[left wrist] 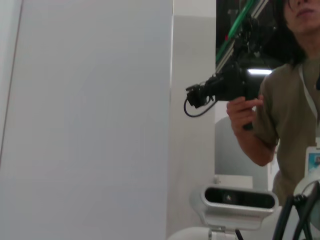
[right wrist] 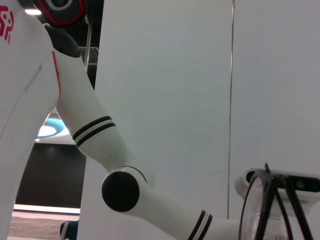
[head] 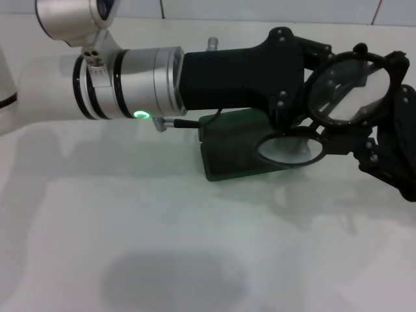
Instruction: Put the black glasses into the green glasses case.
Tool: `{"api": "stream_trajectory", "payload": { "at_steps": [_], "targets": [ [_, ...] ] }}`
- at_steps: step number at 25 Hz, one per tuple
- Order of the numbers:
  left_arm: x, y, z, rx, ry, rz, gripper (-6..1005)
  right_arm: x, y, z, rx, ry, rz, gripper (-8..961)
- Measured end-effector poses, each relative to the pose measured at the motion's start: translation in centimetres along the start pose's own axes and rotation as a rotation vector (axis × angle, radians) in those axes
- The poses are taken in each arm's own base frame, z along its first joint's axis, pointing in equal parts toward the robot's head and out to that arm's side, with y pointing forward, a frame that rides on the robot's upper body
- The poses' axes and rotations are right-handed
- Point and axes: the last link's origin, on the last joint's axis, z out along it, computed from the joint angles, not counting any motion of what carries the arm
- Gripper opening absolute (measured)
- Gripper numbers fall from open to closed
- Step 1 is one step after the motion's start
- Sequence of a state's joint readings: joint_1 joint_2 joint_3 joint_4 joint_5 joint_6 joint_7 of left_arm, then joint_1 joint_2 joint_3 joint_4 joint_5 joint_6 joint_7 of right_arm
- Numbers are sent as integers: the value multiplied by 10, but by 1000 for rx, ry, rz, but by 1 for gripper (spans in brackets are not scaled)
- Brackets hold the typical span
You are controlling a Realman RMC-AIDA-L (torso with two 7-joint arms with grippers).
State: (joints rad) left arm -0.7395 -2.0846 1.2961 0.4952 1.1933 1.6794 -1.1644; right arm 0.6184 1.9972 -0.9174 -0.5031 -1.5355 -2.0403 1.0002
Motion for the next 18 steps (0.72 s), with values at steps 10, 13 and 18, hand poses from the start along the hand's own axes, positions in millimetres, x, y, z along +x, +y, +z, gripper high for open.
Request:
{"api": "stream_trajectory", "payload": {
  "at_steps": [10, 13, 18],
  "targets": [
    [-4, 2, -6, 16, -4, -22, 48, -1, 0, -1, 6, -6, -5, 47],
    [-5, 2, -8, 24, -1, -27, 48, -1, 0, -1, 9, -7, -6, 47],
    [-4, 5, -11, 24, 9, -29, 48, 0, -1, -1, 14, -5, -7, 47]
  ]
}}
